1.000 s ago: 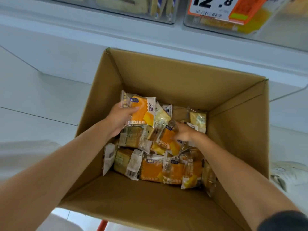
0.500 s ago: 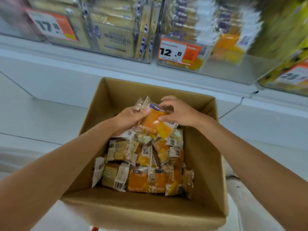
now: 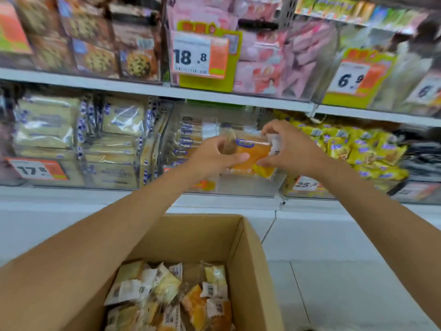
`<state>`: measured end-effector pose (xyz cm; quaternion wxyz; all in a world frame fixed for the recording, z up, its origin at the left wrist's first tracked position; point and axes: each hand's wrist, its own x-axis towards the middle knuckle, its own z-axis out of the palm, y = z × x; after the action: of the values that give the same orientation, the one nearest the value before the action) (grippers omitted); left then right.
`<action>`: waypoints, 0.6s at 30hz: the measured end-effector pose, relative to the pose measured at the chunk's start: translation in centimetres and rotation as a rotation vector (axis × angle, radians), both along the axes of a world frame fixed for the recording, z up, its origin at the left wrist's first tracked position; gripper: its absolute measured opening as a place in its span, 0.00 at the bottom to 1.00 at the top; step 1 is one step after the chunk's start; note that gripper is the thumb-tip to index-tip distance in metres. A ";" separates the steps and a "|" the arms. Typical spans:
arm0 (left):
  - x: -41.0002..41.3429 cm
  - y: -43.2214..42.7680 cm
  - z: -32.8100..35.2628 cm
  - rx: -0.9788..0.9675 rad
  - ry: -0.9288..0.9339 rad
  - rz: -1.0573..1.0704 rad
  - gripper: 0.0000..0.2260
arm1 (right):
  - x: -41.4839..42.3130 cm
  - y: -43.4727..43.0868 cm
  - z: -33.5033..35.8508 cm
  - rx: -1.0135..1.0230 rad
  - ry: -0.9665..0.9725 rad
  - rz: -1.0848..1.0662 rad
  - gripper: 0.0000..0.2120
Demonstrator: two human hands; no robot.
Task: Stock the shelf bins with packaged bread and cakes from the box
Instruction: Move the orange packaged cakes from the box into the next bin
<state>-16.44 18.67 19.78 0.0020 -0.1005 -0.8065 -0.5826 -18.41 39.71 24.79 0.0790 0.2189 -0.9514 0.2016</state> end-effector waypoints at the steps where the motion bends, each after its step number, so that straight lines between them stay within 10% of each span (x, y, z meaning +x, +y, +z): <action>1: -1.2 0.6 0.4 -0.031 0.030 0.017 0.11 | -1.0 0.4 0.3 0.032 0.052 -0.015 0.29; 4: -4.6 1.7 0.8 -0.087 0.041 0.015 0.27 | -3.9 0.8 -0.9 0.098 0.100 -0.070 0.30; 14: -11.7 -1.2 -2.4 -0.823 0.055 -0.079 0.18 | -11.4 -1.0 -9.3 0.168 -0.232 -0.010 0.39; 18: -12.2 -1.8 -3.3 -0.823 0.075 -0.109 0.26 | -11.8 -0.8 -9.1 0.025 -0.462 -0.003 0.45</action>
<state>-28.61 16.86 16.53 -0.0395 -0.1566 -0.9650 -0.2067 -30.24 38.89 15.73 -0.1435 0.1662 -0.9470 0.2345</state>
